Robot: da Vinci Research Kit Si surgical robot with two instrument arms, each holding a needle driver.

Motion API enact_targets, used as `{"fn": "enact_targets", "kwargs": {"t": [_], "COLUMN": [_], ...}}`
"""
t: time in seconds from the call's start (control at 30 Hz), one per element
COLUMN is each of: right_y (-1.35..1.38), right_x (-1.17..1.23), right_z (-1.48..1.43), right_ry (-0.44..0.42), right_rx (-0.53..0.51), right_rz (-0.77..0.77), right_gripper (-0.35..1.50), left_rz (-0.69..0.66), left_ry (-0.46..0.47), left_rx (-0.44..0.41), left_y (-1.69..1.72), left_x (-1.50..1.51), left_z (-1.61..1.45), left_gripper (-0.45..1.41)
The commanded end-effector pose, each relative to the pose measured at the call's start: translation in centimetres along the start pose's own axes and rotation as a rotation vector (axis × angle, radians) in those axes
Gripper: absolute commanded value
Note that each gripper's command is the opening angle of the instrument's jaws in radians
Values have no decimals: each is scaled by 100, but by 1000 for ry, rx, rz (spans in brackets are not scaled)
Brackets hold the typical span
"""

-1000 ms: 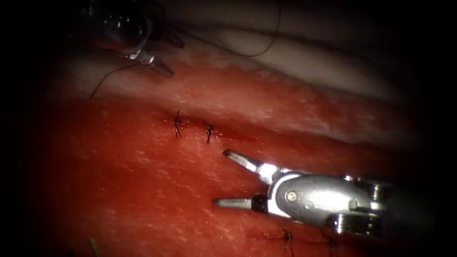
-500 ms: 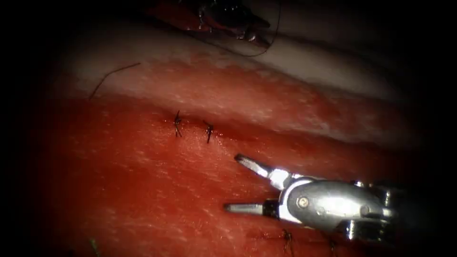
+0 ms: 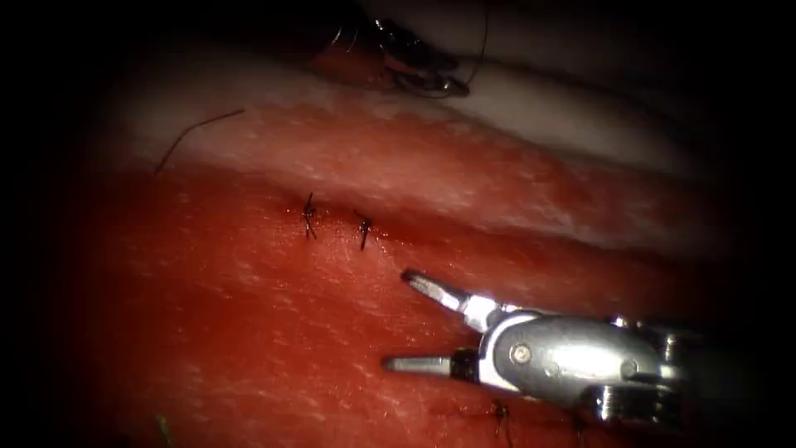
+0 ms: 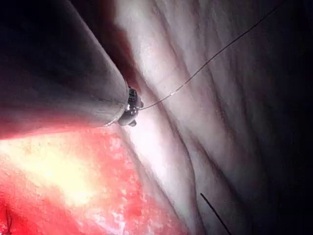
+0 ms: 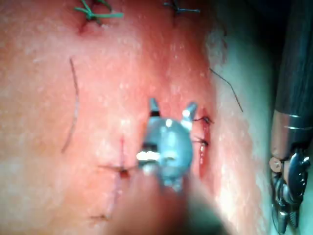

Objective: Wound Closure

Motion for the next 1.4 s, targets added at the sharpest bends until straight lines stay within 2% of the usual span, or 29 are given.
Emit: {"fn": "enact_targets", "kwargs": {"t": [0.03,0.13,0.17,0.27,0.3,0.47,0.5,0.53,0.6,0.67,0.77,0.93,1.0,1.23,1.27,1.3,1.33,1.4], "right_y": [0,-1,-1,-1,-2,-2,-2,-3,-4,-4,-3,-3,-3,-3,-3,-3,-3,-3], "right_x": [1,1,1,2,2,2,2,2,2,1,1,1,1,1,1,1,0,0], "right_z": [10,11,12,13,13,14,15,16,19,20,19,18,18,18,18,18,18,18], "right_ry": [4,3,3,2,2,1,1,1,1,1,1,1,1,1,1,1,1,1], "right_rx": [-1,-2,-3,-6,-6,-7,-8,-9,-11,-12,-12,-11,-10,-10,-11,-11,-11,-11], "right_rz": [-1,-1,-1,-1,-1,-1,-1,-1,-1,-1,-1,-2,-2,-2,-2,-2,-2,-2], "right_gripper": [131,131,131,131,131,131,131,131,131,131,131,131,131,131,131,131,131,131], "left_rz": [0,3,18,41,52,63,62,61,52,26,-7,-34,-42,-51,-48,-43,-36,-30], "left_ry": [-10,-43,-88,-167,-236,-319,-319,-319,-305,-259,-156,-86,-65,-45,-40,-36,-22,-4], "left_rx": [1,3,8,29,38,29,20,16,-2,-13,-40,-75,-91,-180,-211,-221,-242,-257], "left_y": [1,1,-1,-3,-2,0,-1,-2,-5,-7,-8,10,21,91,115,122,140,156], "left_x": [-1,-4,-8,-15,-22,-33,-32,-31,-24,-15,9,37,42,50,56,58,63,68], "left_z": [9,16,24,33,40,48,48,48,43,33,-7,-80,-98,-167,-202,-213,-240,-260], "left_gripper": [64,71,77,77,76,70,58,23,-35,-35,-35,-35,-35,-35,-35,-35,-35,-35]}}
